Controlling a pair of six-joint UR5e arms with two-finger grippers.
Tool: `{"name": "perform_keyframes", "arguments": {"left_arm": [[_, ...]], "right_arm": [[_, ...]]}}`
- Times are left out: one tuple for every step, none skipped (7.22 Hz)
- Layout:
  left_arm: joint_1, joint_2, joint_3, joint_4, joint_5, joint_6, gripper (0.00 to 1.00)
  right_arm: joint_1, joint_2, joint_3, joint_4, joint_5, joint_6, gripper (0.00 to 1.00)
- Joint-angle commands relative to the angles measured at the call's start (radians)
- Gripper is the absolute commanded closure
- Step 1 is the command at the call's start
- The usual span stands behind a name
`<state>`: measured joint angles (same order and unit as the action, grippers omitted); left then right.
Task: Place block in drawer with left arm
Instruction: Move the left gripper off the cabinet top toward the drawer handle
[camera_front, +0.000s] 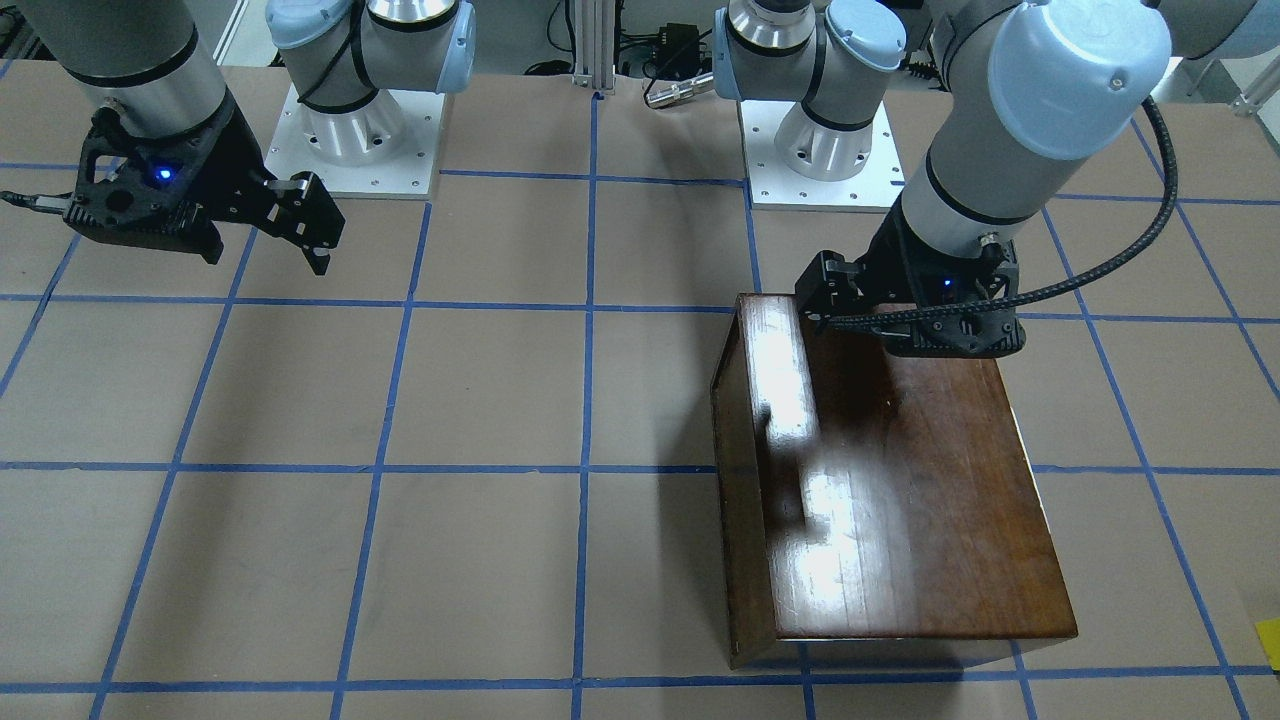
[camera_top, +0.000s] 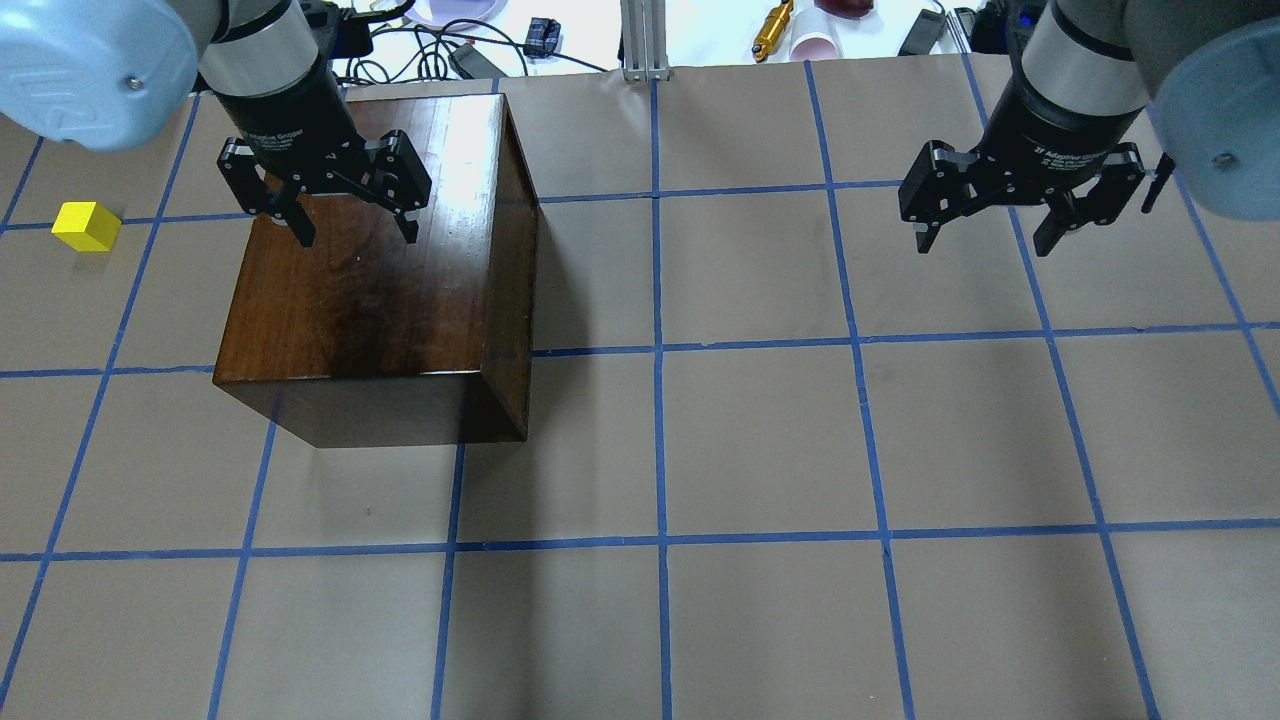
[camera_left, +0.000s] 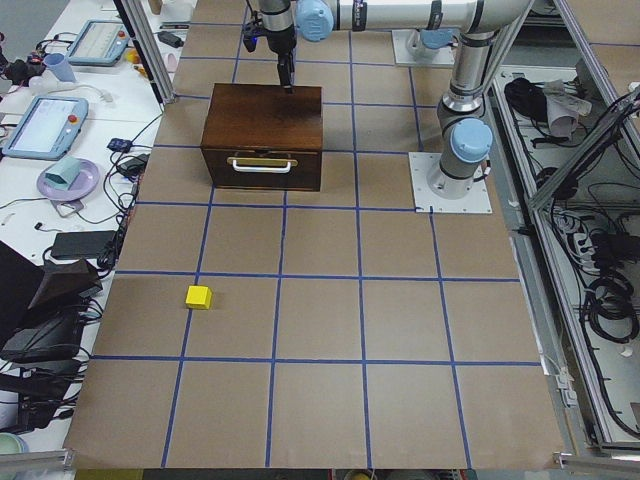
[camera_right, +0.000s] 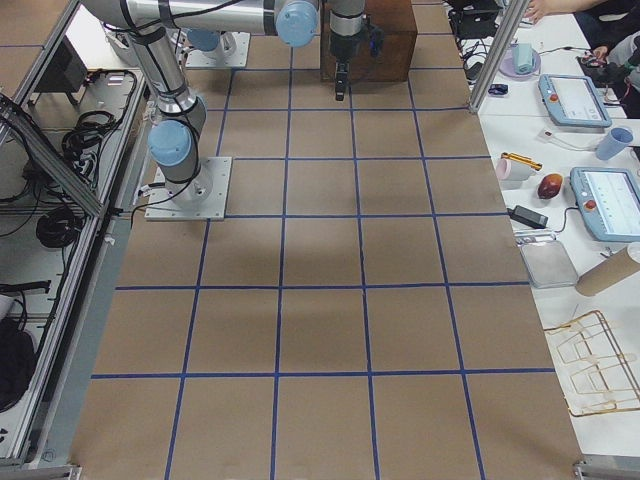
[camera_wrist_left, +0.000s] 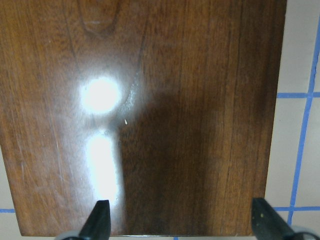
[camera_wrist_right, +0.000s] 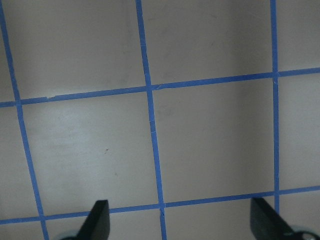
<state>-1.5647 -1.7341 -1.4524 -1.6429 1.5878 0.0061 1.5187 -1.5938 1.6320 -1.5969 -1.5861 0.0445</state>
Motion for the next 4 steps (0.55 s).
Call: {"name": "perform_keyframes", "arguments": {"left_arm": [[0.000, 0.001, 0.003, 0.000, 0.000, 0.000, 0.00], [0.002, 0.002, 0.006, 0.000, 0.000, -0.001, 0.00], [0.002, 0.002, 0.007, 0.000, 0.000, -0.005, 0.00], [0.002, 0.002, 0.007, 0.000, 0.001, 0.002, 0.00]], "right_arm": [[0.000, 0.000, -0.001, 0.000, 0.000, 0.000, 0.00], [0.000, 0.000, -0.001, 0.000, 0.000, 0.000, 0.00], [0.000, 0.000, -0.001, 0.000, 0.000, 0.000, 0.00], [0.000, 0.000, -0.001, 0.000, 0.000, 0.000, 0.00]]}}
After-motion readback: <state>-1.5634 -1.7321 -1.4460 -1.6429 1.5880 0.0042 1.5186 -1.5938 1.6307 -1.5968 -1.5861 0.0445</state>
